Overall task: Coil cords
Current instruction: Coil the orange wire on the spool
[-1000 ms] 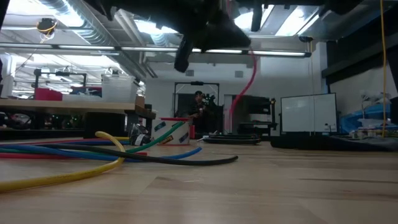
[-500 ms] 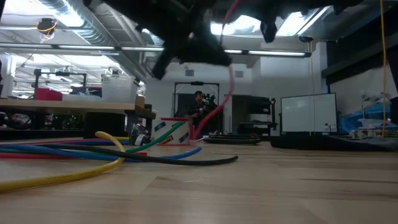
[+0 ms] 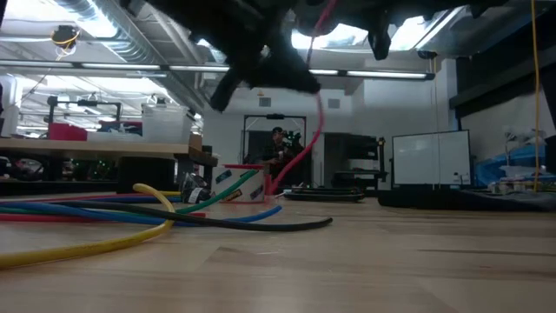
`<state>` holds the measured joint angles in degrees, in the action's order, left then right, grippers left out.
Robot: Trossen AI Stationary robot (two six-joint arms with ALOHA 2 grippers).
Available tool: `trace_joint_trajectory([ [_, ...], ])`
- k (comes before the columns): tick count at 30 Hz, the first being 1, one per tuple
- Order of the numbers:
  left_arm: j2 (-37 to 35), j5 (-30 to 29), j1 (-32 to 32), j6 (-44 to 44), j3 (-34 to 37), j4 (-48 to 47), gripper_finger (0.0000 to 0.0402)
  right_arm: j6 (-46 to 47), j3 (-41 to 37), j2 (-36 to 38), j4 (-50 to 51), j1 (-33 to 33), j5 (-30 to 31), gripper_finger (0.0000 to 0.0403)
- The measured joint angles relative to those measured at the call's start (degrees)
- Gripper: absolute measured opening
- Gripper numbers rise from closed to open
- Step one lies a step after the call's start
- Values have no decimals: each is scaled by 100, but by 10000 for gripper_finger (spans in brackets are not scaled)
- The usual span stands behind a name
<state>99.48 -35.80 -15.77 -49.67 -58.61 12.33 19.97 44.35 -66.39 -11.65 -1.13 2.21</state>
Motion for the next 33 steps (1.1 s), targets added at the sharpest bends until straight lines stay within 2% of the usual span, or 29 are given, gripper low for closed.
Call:
trace_joint_trajectory([
  [3,0,114,89,215,-2,405,0,-2,1,-18,-112,-2,143,5],
  [8,0,122,245,186,-9,546,0,-25,-1,-18,-579,-2,228,5],
  [12,0,413,284,341,-13,816,0,-70,-1,-20,-701,0,464,5],
  [19,0,447,287,494,-155,796,0,-72,-1,-146,-909,0,870,5],
  [28,2,449,313,516,-225,737,0,-73,-1,-709,-1713,-2,826,5],
  [33,2,449,313,513,-225,739,0,-72,-1,-846,-1842,0,912,5],
])
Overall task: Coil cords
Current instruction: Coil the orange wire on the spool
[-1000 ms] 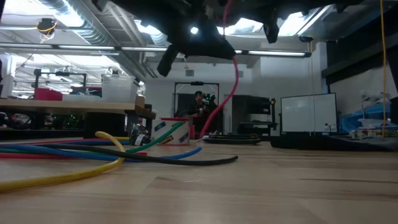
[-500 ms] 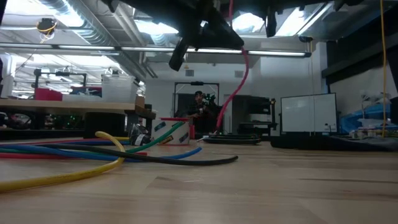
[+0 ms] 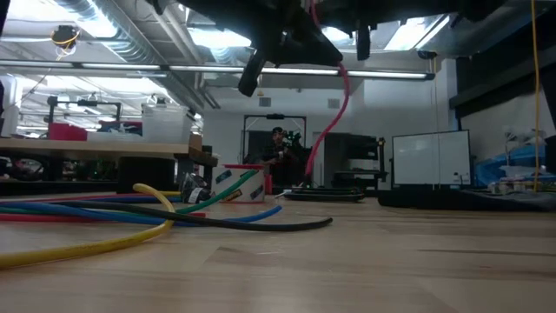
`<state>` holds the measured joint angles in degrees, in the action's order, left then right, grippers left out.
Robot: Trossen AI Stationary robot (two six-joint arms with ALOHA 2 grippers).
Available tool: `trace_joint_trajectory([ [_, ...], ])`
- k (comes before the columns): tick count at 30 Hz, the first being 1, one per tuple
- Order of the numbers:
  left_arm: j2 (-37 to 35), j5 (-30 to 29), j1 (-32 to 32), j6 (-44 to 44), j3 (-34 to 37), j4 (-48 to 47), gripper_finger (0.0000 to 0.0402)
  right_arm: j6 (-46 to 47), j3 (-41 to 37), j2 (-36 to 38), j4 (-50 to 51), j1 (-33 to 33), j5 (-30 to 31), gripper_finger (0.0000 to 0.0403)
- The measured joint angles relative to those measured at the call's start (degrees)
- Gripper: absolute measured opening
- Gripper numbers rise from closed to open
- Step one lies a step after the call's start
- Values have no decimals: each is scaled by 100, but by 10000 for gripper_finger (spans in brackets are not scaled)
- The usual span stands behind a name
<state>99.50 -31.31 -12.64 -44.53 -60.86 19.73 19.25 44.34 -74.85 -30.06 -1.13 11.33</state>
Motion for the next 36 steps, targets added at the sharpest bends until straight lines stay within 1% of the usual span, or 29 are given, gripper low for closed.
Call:
trace_joint_trajectory([
  [3,0,0,0,-9,0,-23,0,0,0,-11,-4,0,64,5],
  [8,2,-2,0,-308,0,-258,0,-2,-2,-11,-254,0,64,5],
  [15,2,-1,2,-333,0,-89,0,50,-2,-173,-350,0,61,5],
  [19,15,0,0,-355,0,-307,0,179,-2,-236,-452,0,-154,5],
  [23,44,61,0,-736,0,-717,0,183,-4,-236,-724,0,-238,5],
  [25,70,70,-1,-859,0,-870,0,188,-4,-234,-804,-1,-385,5],
  [31,66,-39,-127,-456,0,-990,0,197,-7,-190,-473,-2,-711,5],
  [33,44,-68,-184,-485,0,-1213,0,197,-7,-87,-203,-2,-822,5],
  [36,31,-96,-295,-752,0,-1657,0,147,-7,146,300,-2,-967,5],
])
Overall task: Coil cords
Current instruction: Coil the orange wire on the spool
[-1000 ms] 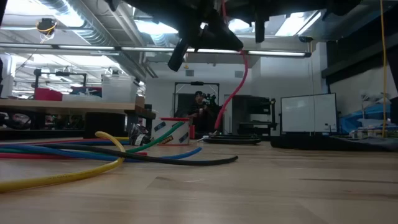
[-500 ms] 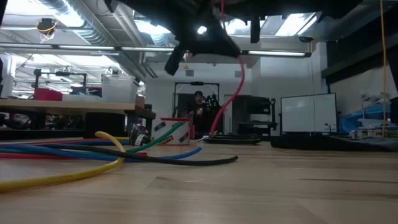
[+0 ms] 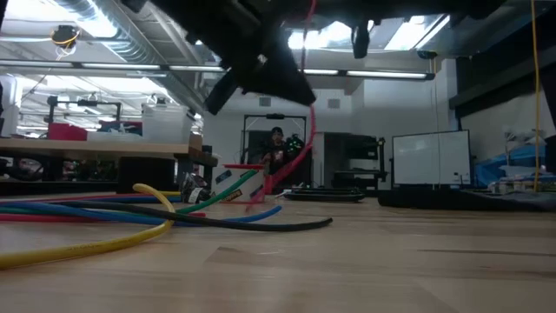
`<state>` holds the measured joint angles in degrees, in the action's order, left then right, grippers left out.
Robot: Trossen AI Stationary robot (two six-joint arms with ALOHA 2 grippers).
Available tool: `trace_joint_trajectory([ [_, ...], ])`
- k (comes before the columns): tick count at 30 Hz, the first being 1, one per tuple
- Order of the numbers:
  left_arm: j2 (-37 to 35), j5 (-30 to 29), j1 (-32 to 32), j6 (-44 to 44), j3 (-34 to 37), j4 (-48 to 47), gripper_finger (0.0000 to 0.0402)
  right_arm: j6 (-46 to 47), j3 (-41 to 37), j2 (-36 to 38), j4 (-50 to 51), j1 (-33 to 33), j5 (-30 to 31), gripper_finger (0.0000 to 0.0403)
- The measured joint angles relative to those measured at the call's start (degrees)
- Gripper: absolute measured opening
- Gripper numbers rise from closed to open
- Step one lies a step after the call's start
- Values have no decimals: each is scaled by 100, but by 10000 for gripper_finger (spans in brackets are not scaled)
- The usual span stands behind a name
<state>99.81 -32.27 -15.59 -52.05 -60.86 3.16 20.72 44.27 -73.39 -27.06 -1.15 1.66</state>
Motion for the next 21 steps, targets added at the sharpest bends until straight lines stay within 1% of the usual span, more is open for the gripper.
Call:
trace_joint_trajectory([
  [5,0,-34,-100,-327,2,-629,0,-15,0,406,1079,0,-251,5],
  [8,0,-33,-100,-339,2,-712,0,-14,0,541,1690,2,-292,5],
  [10,0,-33,-69,-347,2,-719,0,-14,0,575,2074,2,-460,5],
  [15,-73,1,41,-333,4,-753,0,-13,1,575,2719,2,-884,5],
  [21,-288,166,209,-232,7,-952,0,-16,2,575,3323,4,-1085,5],
])
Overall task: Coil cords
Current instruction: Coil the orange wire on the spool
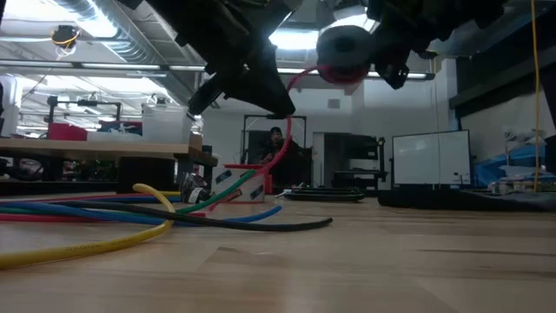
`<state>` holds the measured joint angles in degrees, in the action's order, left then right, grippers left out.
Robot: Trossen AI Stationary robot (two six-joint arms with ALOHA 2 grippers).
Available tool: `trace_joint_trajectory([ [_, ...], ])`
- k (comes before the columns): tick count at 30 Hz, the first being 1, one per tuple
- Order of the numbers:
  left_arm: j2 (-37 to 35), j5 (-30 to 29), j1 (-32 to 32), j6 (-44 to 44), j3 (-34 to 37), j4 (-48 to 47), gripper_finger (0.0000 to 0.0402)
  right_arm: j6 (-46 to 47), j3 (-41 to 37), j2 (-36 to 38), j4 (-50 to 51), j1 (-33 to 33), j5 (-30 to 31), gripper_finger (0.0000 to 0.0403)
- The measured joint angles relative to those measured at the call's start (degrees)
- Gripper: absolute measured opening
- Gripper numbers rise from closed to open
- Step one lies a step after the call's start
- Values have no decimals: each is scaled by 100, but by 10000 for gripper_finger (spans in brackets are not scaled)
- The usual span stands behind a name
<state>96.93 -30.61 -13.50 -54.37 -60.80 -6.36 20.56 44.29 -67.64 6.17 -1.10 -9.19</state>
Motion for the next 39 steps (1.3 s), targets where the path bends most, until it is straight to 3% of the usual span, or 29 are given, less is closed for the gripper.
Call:
trace_joint_trajectory([
  [9,-136,925,431,-134,0,-26,0,0,2,-11,649,0,-4,5],
  [22,-136,2486,1019,-151,0,706,0,10,2,-12,1221,0,1301,5],
  [27,-136,2640,1201,-217,0,717,0,0,2,-13,1229,0,1712,5],
  [33,-136,2649,1534,-396,0,748,0,-105,2,-13,1195,0,1780,5],
  [39,-136,2649,1742,-590,0,1374,0,-108,2,-191,1114,0,2117,5],
])
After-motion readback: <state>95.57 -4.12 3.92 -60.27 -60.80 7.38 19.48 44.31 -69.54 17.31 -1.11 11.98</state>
